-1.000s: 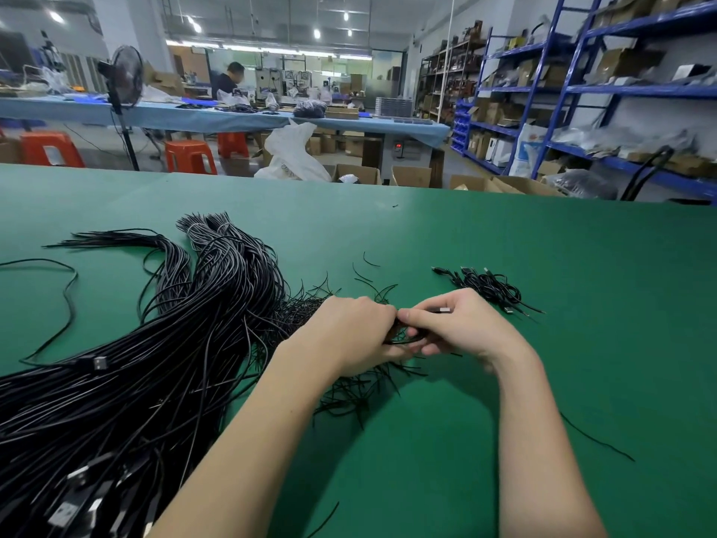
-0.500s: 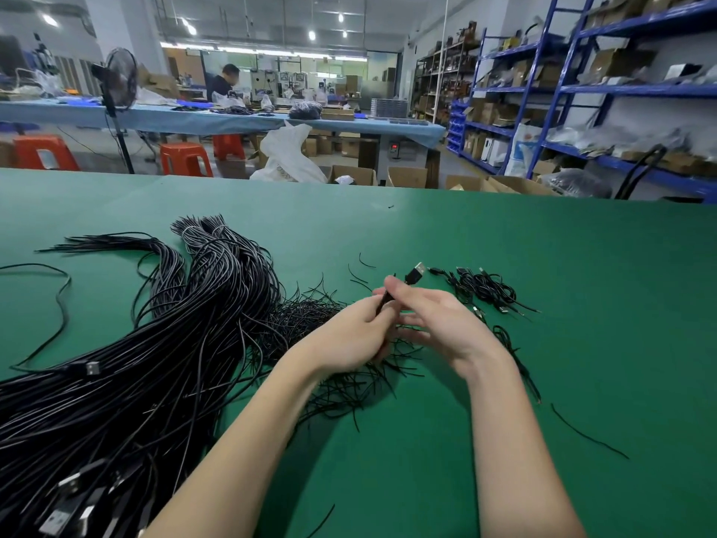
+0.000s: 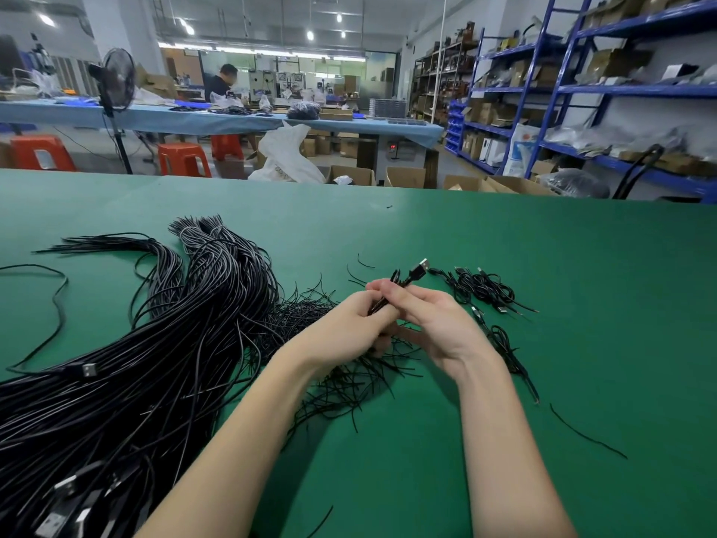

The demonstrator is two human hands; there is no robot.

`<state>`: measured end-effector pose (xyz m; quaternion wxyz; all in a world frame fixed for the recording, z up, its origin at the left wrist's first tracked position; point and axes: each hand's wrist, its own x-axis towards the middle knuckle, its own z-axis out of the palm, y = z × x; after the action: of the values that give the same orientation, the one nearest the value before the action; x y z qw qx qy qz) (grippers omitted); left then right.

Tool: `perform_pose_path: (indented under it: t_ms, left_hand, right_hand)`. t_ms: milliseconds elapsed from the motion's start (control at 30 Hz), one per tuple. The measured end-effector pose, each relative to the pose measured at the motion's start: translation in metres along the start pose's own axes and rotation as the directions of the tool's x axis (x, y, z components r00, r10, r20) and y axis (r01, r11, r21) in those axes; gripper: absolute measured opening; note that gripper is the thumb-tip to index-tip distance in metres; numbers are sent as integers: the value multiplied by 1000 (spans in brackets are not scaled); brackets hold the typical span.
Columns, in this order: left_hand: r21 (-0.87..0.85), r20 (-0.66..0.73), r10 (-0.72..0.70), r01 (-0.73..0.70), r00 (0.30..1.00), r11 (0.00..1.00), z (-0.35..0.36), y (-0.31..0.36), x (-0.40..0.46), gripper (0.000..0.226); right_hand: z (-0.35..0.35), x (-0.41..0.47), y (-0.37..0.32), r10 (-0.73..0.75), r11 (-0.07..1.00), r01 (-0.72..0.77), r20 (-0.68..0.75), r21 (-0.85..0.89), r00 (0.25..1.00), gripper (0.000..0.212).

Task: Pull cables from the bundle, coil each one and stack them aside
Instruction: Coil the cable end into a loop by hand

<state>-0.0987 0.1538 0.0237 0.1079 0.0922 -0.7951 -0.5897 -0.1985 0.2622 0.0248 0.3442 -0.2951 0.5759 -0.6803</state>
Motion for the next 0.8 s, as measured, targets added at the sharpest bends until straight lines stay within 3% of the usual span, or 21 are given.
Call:
perform_pose_path:
  t_ms: [100,200,367,467,633,800]
  left_hand:
    - [-189,138,4,22,990,982,-9,2,-5,22]
    - [-391,253,-84,181,964,903,-16,6,-7,34]
    - [-478,348,-153,315,925,820,-22,4,-9,30]
    - [-593,405,-144,379,903,710,-22,3,-11,23]
    - [-537,342,-161,333,926,775,-17,1,-7,19]
    - [-451,222,-176,261,959,854,-13,-2,-5,23]
  right_hand:
    - [-2,2,2,29,999,-29,14,35,999,41]
    - [-4,2,2,75,993,-77,32,84,997,28]
    - [-4,1,5,78,991,-87,84,105,993,40]
    - [-5,0,5,70,980,-88,106,181,992,41]
    - [-2,2,7,80,982,-86,39,171,996,31]
    - [0,7,5,81,995,-86,-92,-54,992,36]
